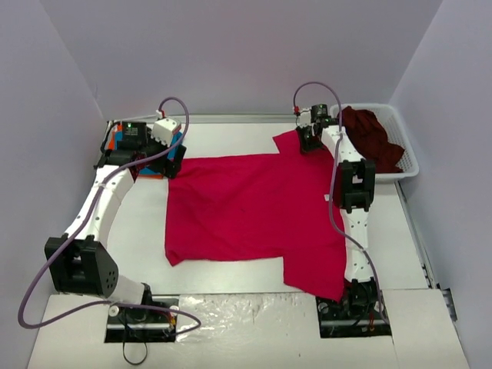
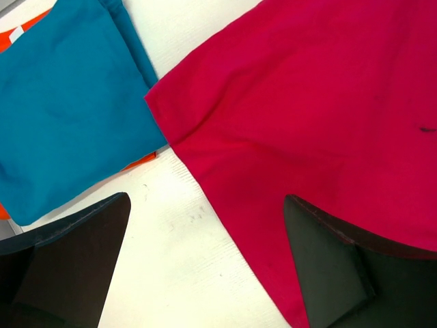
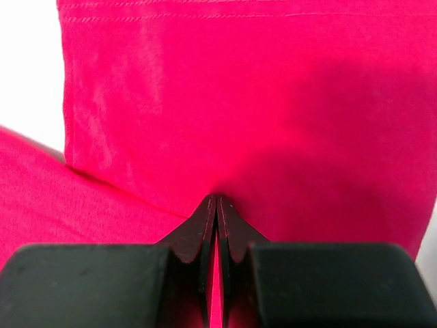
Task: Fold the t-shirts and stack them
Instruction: Flatten out the tshirt
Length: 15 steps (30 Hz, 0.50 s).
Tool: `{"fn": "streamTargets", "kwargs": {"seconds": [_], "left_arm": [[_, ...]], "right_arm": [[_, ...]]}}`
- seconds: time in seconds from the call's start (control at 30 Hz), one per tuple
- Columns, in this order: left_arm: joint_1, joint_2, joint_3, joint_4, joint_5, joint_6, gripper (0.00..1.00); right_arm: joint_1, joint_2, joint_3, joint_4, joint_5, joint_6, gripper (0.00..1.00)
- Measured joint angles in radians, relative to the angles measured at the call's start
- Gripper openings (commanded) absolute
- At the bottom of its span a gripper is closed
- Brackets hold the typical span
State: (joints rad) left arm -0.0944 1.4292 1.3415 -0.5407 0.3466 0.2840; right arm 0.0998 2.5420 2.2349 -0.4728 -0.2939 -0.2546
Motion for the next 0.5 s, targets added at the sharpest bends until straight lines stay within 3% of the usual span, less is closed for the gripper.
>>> {"fn": "streamTargets", "kwargs": {"seconds": [0.5], "left_arm": [[-0.029,0.097,0.054,-0.003,-0.024,-0.003,0.94]], "right_arm": [[-0.040,0.194,0.321,0.027,0.174,0.122,0.00]]}}
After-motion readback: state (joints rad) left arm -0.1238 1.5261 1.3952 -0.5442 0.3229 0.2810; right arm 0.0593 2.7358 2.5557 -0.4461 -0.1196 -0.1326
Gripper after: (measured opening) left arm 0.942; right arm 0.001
